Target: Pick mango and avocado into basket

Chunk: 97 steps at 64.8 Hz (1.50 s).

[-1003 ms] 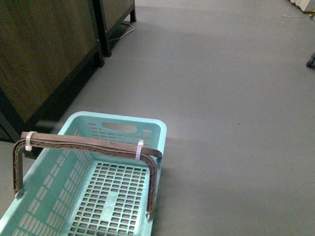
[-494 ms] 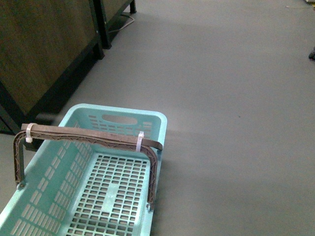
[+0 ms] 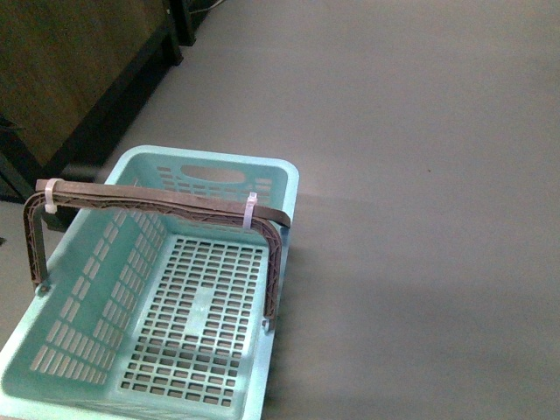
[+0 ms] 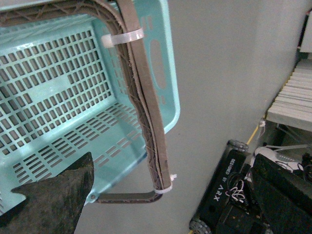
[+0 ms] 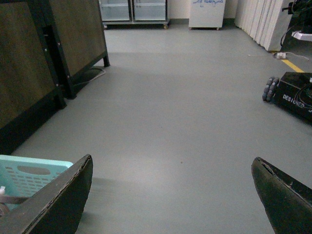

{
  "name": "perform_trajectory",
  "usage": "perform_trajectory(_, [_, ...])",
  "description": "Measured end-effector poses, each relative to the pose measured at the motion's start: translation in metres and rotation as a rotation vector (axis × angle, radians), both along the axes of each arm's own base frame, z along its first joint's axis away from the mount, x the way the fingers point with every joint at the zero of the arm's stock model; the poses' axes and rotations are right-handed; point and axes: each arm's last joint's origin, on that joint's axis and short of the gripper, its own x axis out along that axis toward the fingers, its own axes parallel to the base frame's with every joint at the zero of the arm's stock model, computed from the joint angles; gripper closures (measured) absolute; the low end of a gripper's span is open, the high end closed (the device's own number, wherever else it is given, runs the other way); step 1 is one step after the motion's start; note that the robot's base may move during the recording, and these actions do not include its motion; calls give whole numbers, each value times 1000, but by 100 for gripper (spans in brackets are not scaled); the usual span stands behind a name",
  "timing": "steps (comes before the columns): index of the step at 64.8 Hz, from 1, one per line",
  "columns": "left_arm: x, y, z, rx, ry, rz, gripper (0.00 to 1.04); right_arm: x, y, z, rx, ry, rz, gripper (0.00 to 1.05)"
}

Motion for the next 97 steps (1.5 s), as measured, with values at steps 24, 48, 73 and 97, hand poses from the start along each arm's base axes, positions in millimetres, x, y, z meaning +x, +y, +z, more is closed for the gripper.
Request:
perform_trajectory(24, [78,-46,-60,8,147,-57,8,0,0,0,0,0,0,9])
perform_trajectory(48, [126,-84,-75,28,132,-101,18,0,0,0,0,0,0,9])
perform_trajectory(73, [131,-89,-88,0,184,-41,85,0,0,0,0,0,0,9])
perform_trajectory(97, [83,-58,11,-70,-28,20,88,0,0,0,0,0,0,9])
